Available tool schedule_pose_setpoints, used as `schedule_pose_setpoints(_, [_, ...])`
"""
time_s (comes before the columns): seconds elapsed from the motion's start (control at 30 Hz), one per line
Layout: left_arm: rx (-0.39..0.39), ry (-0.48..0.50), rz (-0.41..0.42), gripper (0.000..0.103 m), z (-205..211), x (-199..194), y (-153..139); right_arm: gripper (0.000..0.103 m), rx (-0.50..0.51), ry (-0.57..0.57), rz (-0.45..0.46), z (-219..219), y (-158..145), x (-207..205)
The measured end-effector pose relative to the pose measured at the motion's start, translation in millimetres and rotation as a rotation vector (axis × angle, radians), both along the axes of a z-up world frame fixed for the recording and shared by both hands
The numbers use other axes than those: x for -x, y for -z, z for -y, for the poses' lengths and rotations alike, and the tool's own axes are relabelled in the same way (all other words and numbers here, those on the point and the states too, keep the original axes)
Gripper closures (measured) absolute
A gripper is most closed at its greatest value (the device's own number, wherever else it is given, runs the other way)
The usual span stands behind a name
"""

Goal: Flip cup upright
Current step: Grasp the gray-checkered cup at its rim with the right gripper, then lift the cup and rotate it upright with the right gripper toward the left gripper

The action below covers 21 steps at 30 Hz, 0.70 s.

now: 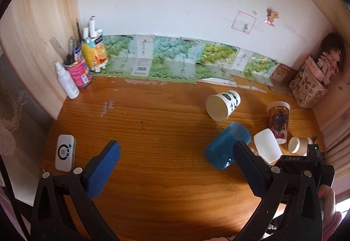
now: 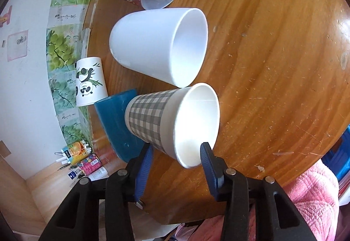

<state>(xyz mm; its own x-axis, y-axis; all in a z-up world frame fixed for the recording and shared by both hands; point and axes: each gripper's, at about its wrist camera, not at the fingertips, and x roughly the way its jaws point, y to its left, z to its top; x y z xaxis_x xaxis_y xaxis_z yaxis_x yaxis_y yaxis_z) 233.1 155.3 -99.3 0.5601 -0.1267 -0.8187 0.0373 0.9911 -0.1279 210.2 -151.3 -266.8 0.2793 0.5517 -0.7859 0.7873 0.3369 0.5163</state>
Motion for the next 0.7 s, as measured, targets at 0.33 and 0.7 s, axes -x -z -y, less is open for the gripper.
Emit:
schedule_pose_setpoints(0.33, [-0.031,0.141,-0.059,0.001,29.6,-6.3,14.7,0.085,0.034,-0.129,0.112,-2.3,-12.5,-20.9])
schedule_pose_setpoints(0.7, [-0.016,0.284,-0.142,0.001,62.8,6.4,46.2,0.098,0.143,-0.520,0.212,-21.8,-29.6,-36.2])
